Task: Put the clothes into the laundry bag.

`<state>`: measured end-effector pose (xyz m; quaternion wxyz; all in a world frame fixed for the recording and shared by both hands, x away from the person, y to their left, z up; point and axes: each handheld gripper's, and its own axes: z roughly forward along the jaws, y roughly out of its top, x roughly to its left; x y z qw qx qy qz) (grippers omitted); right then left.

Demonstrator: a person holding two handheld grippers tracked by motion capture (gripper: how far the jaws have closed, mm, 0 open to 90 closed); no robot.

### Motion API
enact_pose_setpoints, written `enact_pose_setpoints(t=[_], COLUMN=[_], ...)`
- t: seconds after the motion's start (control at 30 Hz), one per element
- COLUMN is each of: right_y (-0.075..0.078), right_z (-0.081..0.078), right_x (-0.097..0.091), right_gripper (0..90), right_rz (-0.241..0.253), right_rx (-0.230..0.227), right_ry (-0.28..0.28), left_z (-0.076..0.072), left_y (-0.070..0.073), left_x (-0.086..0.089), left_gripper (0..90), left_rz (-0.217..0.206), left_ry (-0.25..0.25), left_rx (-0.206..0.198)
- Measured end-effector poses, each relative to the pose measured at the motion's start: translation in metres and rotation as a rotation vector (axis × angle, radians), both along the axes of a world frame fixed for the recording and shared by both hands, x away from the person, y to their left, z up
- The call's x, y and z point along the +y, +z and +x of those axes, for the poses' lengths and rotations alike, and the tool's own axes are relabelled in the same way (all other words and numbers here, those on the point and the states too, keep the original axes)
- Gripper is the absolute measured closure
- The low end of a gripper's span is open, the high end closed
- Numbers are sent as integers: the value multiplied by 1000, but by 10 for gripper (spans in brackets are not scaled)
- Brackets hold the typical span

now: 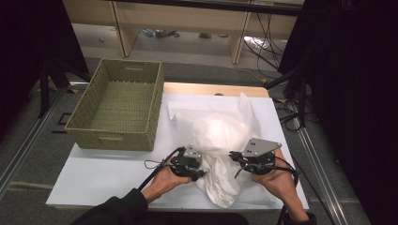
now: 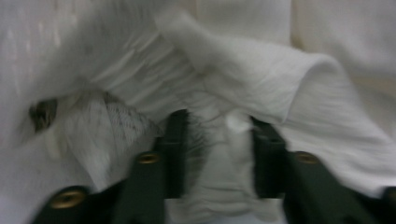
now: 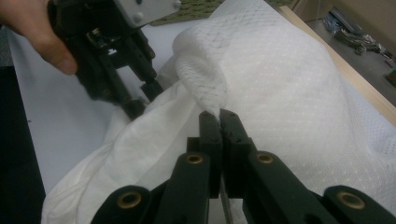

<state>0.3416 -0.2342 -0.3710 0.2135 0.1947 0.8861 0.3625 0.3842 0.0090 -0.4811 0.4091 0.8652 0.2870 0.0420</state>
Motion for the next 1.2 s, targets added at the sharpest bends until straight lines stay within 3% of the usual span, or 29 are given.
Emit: enact_pose_setpoints(t=[0.03, 0.1, 0.2, 0.27, 0.33, 0.53, 0.67, 0.73, 0.8, 0.87, 0.97, 1.0, 1.07, 1.2], right_y=[0, 0, 3, 4, 5, 8, 5, 3, 2, 3, 3, 3, 3, 2], right_z=[0, 0, 0, -1, -1, 0, 0, 1, 1, 2, 2, 2, 2, 1], right_x=[0, 0, -2, -2, -2, -7, -7, -7, -7, -8, -7, -7, -5, -5], right_gripper=[900, 900, 900, 900, 900, 900, 900, 900, 900, 900, 900, 900, 900, 900], right_rz=[-1, -2, 4, 6, 4, 5, -11, -13, -14, -10, -5, -6, -10, -12], right_rx=[-3, -7, -10, -14, -18, -25, -14, -5, -11, -14, -8, -9, -9, -8], right_ry=[4, 4, 2, 1, -2, -15, -20, -18, -15, -17, -16, -12, -10, -12], left_z=[0, -2, -11, -10, -2, 33, 44, 41, 34, 22, 4, -3, -15, -36], left_y=[2, 10, 31, 38, 41, 30, 21, 23, 26, 32, 41, 42, 41, 37], left_x=[-2, -6, -15, -22, -30, -48, -46, -41, -31, -17, -2, 3, 9, 0], left_gripper=[757, 815, 828, 835, 837, 834, 817, 771, 620, 449, 282, 268, 238, 175], left_rz=[-48, -88, -113, -110, -121, -155, -180, -201, -180, -153, -145, -135, -82, -73], left_ry=[20, 18, -43, -48, -35, 104, 166, 166, 133, 109, 76, 44, 37, -10], left_rx=[-2, -22, -56, -87, -85, -87, -36, -14, 17, 73, 90, 75, 56, 79])
